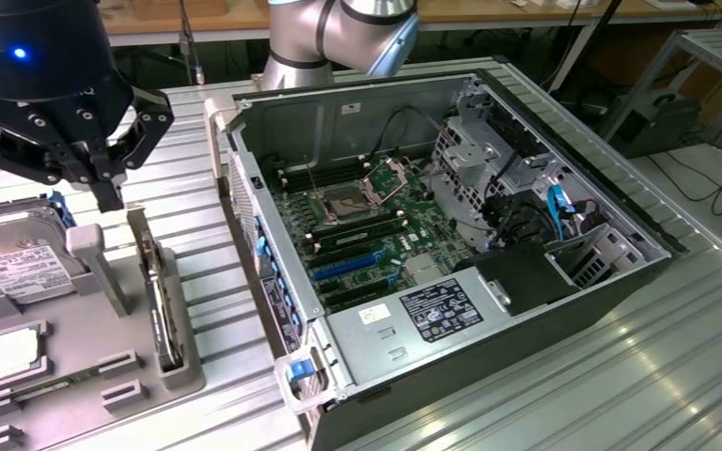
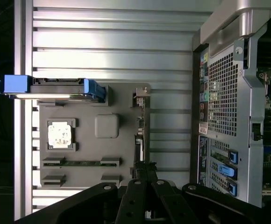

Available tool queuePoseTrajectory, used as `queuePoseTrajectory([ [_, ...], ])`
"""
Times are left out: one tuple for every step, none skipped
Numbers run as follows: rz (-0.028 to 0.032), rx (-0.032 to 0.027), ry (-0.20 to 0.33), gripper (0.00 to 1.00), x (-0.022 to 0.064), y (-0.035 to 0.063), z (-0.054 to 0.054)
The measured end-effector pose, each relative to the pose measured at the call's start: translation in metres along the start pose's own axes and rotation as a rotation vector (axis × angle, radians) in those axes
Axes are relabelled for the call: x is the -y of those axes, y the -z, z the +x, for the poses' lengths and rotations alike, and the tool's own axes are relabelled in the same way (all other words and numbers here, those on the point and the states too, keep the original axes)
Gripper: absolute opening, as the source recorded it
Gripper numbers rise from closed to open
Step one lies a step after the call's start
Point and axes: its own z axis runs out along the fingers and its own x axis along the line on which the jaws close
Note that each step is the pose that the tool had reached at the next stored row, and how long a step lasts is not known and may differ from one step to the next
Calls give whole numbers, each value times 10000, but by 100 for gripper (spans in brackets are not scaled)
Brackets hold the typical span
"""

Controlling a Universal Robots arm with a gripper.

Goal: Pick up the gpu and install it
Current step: 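Reach for the gpu, then pick up the gpu and move the gpu toward the slot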

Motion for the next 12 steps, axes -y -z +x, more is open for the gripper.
queuePoseTrajectory([
  [-1,1,0,11,0,0,12],
  [0,0,0,11,0,0,21],
  [0,0,0,11,0,1,29],
  [0,0,-1,11,0,1,36],
  [0,0,0,11,0,1,41],
  [-1,1,1,11,0,1,42],
  [-1,1,1,11,-1,1,42],
  [0,0,0,11,-1,1,43],
  [0,0,0,11,-1,1,43],
  [-1,0,0,11,-1,1,43],
  [-1,1,0,11,0,1,43],
  [-1,1,-1,11,-1,1,43],
])
